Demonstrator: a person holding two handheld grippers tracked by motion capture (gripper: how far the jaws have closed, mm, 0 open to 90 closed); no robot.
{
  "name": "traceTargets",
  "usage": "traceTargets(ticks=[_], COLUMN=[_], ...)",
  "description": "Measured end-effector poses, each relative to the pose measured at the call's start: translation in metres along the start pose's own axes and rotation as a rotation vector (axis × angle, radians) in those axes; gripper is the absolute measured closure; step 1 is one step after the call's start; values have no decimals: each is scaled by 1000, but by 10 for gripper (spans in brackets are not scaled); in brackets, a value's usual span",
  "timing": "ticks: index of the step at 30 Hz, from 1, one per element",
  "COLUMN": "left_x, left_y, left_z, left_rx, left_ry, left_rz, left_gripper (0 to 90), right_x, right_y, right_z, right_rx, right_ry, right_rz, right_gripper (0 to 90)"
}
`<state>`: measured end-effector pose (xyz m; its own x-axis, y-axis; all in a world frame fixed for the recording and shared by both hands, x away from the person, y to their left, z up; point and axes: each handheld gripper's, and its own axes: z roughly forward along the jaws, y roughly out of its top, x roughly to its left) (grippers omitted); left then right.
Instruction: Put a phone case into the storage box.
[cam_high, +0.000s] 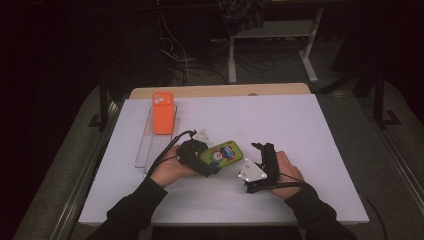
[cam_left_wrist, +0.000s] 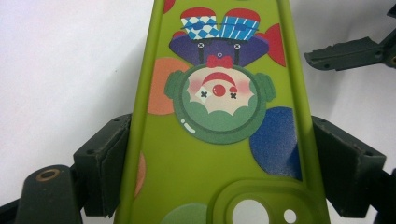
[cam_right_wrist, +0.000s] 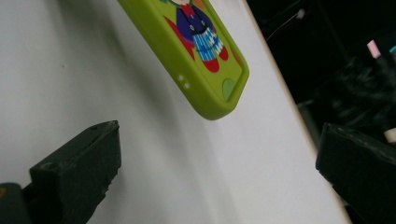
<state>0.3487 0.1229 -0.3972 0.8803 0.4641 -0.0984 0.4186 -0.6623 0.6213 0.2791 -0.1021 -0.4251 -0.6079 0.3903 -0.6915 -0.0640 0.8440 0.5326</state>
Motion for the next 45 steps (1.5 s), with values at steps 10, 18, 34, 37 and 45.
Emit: traceTargets(ticks=[10,18,34,37,45], left_x=[1,1,-9,-11,-11], left_y=[1,1,5,6,6], left_z=[-2,-3,-1,-1,-1], left_rx=[21,21,0,0,4], left_ry=[0,0,-22,-21,-22], left_rz=[17,29,21,23,24], left_gripper=[153,153,153,153,153], right_x=[11,25,42,44,45], right_y=[6,12,22,23,24], right_z=[1,2,7,8,6], right_rx=[-13,-25,-48,-49,-47], right_ry=[-90,-182,-272,-280,-279], right_rz=[-199,-331,-493,-512,-535], right_gripper=[0,43,356,423,630])
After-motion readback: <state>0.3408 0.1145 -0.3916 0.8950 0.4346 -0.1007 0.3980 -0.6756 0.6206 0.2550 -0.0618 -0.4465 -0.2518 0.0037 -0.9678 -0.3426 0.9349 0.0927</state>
